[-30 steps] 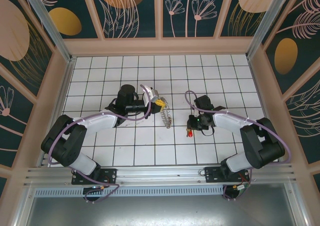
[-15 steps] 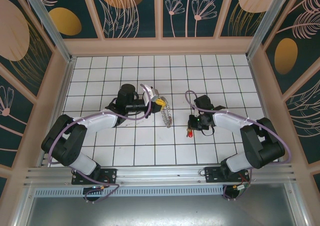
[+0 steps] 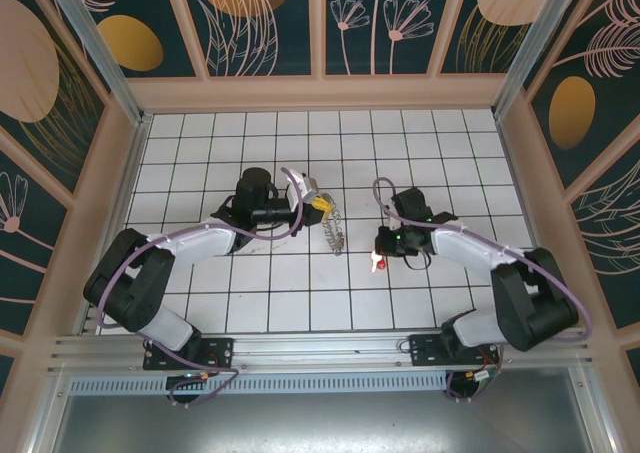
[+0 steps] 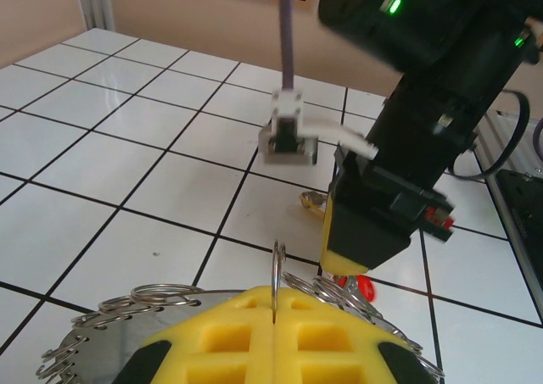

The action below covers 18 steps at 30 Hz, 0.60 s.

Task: Put the keys on the keyring

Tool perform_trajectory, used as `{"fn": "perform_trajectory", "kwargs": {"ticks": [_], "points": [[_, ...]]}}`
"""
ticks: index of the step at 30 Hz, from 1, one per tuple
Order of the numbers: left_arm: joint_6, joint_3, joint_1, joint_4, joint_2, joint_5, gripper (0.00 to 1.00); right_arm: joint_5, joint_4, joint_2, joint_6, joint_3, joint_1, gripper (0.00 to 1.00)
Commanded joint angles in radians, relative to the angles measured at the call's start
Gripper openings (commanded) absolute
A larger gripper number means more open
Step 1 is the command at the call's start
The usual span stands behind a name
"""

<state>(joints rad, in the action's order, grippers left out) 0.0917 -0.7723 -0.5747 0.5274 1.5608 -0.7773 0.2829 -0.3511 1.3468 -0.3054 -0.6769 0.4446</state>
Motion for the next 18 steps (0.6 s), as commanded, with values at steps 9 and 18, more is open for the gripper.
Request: {"fn": "perform_trajectory", "kwargs": {"ticks": [9, 18], "points": [[-0.038, 0.023, -0.001, 0.127, 0.010, -0.078, 0.00, 0.429, 0.450, -0.413, 0.479, 0.213, -0.033, 0.00], [-0.026, 0.038, -0.001, 0.108, 0.004, -0.118, 0.00, 0.474, 0.533, -0.441, 0.575, 0.227, -0.037, 0.00]]}}
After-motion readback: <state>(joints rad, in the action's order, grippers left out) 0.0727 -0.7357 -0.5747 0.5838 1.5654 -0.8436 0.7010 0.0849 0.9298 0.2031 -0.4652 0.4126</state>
